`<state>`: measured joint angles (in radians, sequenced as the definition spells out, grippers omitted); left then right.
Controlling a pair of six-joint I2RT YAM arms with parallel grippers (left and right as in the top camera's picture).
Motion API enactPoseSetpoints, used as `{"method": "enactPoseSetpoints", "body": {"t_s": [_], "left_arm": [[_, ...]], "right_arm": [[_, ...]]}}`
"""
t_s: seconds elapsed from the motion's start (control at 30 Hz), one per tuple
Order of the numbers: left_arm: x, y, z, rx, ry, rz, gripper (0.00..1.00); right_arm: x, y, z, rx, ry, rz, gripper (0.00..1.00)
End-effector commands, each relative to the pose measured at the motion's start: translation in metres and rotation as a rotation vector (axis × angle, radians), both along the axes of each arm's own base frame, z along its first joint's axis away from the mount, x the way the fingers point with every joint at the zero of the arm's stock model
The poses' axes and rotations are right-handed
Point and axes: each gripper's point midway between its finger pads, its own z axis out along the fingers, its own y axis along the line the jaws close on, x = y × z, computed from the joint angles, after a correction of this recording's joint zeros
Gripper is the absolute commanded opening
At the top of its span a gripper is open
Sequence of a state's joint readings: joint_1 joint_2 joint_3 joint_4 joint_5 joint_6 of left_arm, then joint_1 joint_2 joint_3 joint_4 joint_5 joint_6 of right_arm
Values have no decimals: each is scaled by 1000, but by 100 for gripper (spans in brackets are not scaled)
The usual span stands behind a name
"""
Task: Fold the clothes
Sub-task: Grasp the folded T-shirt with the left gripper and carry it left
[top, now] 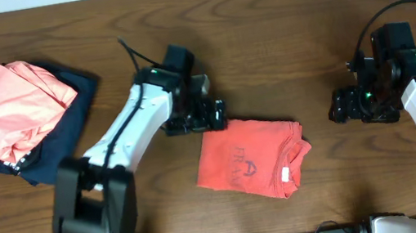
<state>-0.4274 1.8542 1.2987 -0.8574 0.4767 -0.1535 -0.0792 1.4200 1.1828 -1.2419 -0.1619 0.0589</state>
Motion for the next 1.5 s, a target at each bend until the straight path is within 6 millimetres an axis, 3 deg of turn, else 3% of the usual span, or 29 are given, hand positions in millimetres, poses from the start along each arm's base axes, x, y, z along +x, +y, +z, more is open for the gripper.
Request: {"method": "enactPoseSetpoints", "body": {"t_s": [0.0,0.13,0.2,0.23,0.3,0.4,0.53,0.63,0.7,0.8,0.93,1.03,1.1,1.27,1.4,1.43,1.47], "left_arm": [[-15,-13,-18,-69,68,-80,98],[-29,-33,-33,-167,132,-159,99],[-32,-40,-39,-184,137,-182,84],[-31,-42,-41,-186,131,-188,62],[-28,-45,-40,-194,109,-195,6],[-12,-39,-35,-161,52,-183,6],[37,9,-14,48,-104,-94,6],[76,59,26,201,-219,23,6],[99,97,63,283,-311,109,6],[121,149,108,376,-432,237,6],[142,234,162,502,-595,452,6],[147,296,188,547,-677,614,6],[143,339,195,577,-691,714,6],[113,424,179,628,-598,965,6],[86,471,161,624,-509,1175,7],[82,477,156,607,-491,1200,17],[80,481,151,573,-474,1226,60]], "right_arm": [[-1,6,2,8,-10,32,78],[-1,5,2,4,-9,31,78],[-2,5,2,4,-9,31,78],[-2,5,2,4,-8,31,78],[-2,4,2,0,-6,31,78],[-3,3,2,-7,-4,31,78],[-3,3,2,-7,-3,31,78],[-3,3,2,-7,-3,31,77],[-3,3,2,-10,-3,30,78],[-3,3,2,-10,-1,30,78],[-3,3,2,-10,-1,30,78],[-3,3,2,-10,0,30,78],[-3,3,2,-10,0,30,78],[-3,3,2,-10,-1,30,78],[-4,3,2,-10,4,30,78],[-4,3,2,-9,4,30,78],[-4,3,2,-10,4,30,78]]}}
